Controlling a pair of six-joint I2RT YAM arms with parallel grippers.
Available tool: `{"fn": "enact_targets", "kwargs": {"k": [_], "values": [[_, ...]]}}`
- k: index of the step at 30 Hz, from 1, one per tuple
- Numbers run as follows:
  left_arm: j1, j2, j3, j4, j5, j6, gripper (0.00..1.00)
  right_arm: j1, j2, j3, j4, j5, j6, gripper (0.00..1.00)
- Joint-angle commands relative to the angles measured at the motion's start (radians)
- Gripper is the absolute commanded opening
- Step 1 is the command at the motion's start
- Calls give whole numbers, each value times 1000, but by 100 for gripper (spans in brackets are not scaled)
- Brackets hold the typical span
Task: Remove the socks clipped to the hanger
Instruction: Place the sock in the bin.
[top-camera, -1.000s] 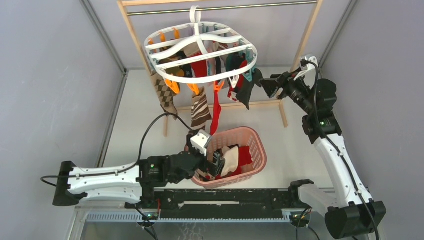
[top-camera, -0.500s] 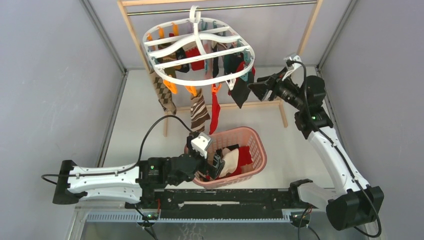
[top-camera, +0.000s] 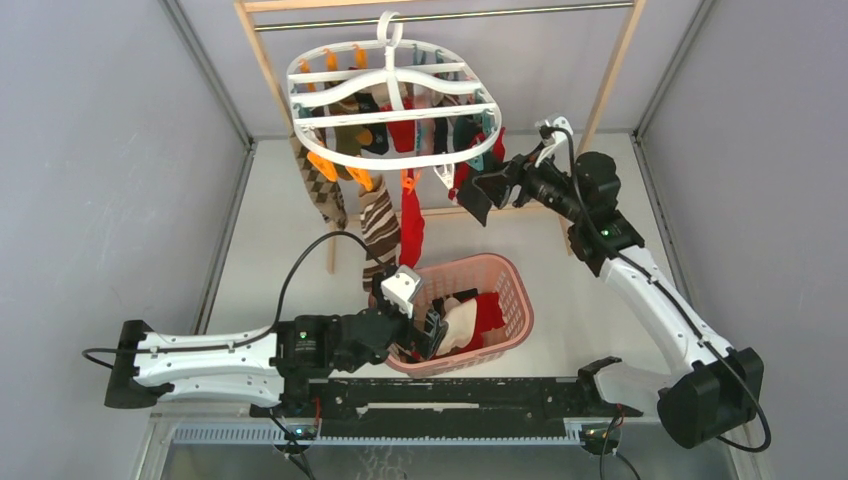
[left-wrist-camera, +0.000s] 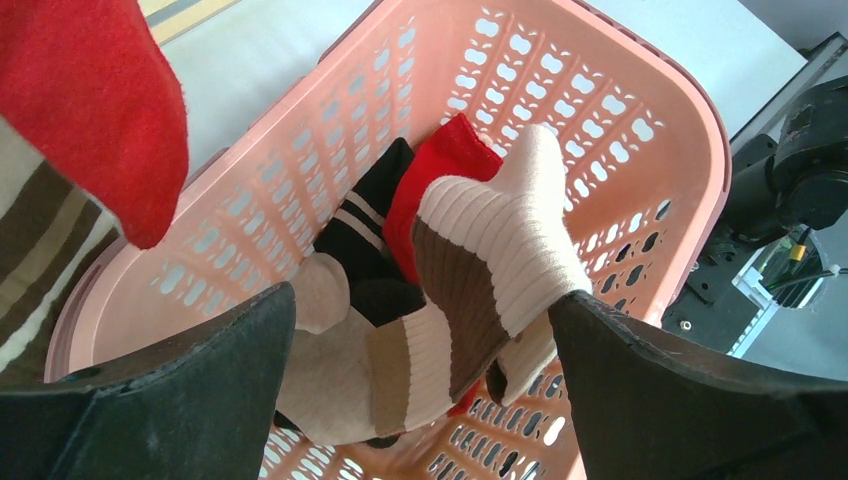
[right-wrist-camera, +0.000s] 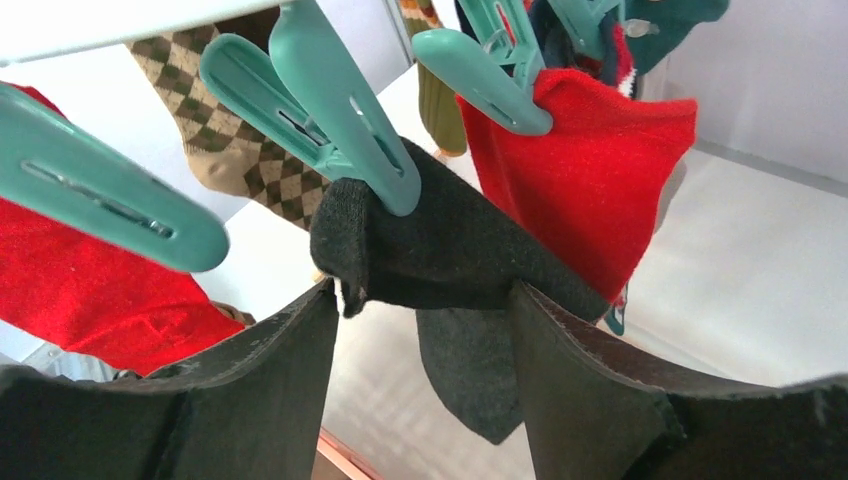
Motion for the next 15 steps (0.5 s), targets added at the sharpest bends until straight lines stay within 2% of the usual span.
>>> {"fn": "enact_targets", "kwargs": {"k": [1,3,5,13,15], "values": [[-7,-13,70,6,-23,16,100,50,5,24,29,57,-50,71],[-7,-12,74,4,-24,18,100,59,17,37,19,85,-54,70],[-8,-12,76,3,-25,19,100,61,30,48,10,116,-52,63],[-8,-18,78,-2,-26,22,100,49,38,70,-25,155,-46,5],[-8,-19,79,-4,-26,23,100,45,25,69,-36,184,-47,1]]}}
